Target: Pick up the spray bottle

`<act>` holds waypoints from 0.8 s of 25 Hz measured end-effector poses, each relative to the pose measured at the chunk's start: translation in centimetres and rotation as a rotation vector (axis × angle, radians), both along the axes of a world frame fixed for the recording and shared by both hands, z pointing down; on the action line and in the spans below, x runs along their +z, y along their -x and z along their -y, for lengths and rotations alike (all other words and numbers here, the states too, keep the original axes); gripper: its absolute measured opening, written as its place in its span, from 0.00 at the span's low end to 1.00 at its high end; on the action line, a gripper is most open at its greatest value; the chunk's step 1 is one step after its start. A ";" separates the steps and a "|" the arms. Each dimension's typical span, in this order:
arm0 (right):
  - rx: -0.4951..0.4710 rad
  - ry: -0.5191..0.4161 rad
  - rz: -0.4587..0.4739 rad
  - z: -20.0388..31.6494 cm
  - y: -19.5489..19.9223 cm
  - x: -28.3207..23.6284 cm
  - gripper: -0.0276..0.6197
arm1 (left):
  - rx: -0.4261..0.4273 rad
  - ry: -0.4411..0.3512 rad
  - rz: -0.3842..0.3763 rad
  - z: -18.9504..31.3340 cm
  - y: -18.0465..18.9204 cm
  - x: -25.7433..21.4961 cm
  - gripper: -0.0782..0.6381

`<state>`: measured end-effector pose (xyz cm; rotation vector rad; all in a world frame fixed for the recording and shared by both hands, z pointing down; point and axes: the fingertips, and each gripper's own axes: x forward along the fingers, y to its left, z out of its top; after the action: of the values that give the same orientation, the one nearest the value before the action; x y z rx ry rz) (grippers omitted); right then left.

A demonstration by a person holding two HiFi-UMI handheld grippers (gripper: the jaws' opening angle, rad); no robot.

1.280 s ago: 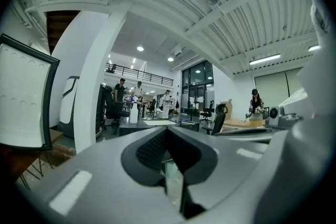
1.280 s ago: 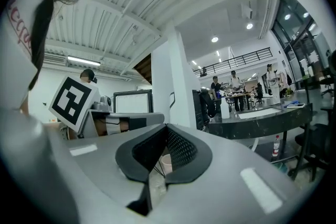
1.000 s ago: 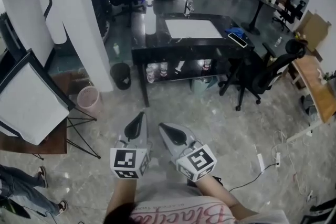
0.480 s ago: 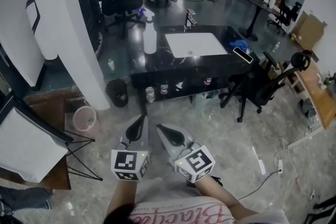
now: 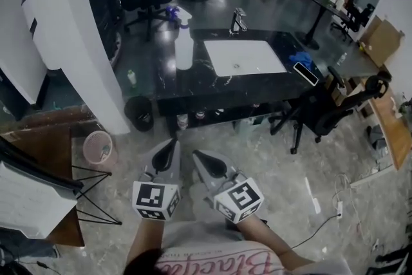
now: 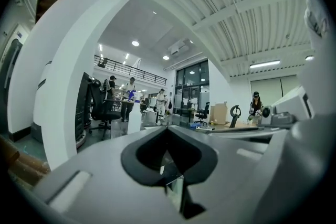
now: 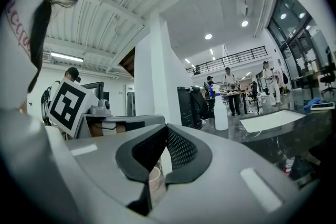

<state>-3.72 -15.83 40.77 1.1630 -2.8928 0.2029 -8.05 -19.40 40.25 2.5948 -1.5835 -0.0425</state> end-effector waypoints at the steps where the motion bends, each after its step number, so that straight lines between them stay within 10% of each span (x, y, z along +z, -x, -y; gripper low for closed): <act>1: -0.002 0.003 0.001 0.9 0.1 0.1 0.04 | 0.008 -0.004 0.006 0.8 -0.2 0.1 0.11; 20: -0.071 -0.039 -0.002 24.9 -0.8 -2.2 0.04 | -0.018 -0.055 0.065 24.6 -1.5 -1.1 0.39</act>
<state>-2.94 -40.76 38.59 1.0629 -2.9432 0.1441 -6.57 -43.99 39.15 2.6490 -1.6503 -0.0030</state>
